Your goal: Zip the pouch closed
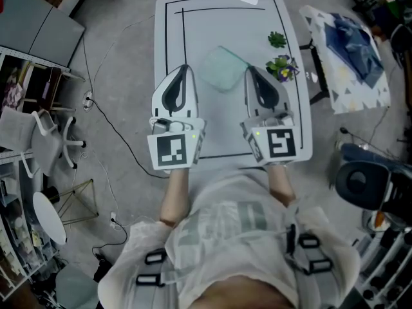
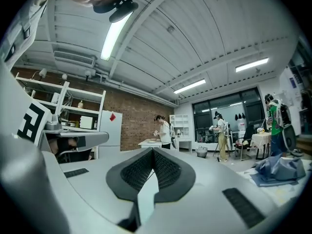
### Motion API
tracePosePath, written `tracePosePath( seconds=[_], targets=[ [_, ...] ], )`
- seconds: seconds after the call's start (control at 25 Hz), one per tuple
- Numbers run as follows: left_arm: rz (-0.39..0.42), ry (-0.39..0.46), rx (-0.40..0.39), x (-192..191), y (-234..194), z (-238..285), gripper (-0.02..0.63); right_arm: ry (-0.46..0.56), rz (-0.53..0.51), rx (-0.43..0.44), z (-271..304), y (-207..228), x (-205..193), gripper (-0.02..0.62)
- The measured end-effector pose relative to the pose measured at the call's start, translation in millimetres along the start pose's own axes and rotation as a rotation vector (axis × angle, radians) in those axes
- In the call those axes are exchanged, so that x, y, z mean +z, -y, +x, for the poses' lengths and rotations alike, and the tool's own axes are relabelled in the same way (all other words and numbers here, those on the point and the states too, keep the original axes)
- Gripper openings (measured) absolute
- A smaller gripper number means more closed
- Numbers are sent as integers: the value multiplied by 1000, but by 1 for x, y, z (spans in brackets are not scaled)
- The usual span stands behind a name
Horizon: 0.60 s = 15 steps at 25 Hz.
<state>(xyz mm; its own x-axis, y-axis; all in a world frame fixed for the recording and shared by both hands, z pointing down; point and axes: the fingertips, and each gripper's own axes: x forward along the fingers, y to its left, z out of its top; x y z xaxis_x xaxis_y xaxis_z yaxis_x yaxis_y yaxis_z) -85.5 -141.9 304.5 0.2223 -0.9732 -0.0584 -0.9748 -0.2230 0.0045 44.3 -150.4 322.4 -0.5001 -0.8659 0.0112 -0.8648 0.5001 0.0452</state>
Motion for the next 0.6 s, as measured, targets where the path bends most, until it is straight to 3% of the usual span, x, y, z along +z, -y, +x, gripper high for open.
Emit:
tracePosePath(
  seconds=[0.6],
  targets=[
    [5,0,17,3,-8,-5,6,-7,-9,-27,-2,9,-2,8]
  ],
)
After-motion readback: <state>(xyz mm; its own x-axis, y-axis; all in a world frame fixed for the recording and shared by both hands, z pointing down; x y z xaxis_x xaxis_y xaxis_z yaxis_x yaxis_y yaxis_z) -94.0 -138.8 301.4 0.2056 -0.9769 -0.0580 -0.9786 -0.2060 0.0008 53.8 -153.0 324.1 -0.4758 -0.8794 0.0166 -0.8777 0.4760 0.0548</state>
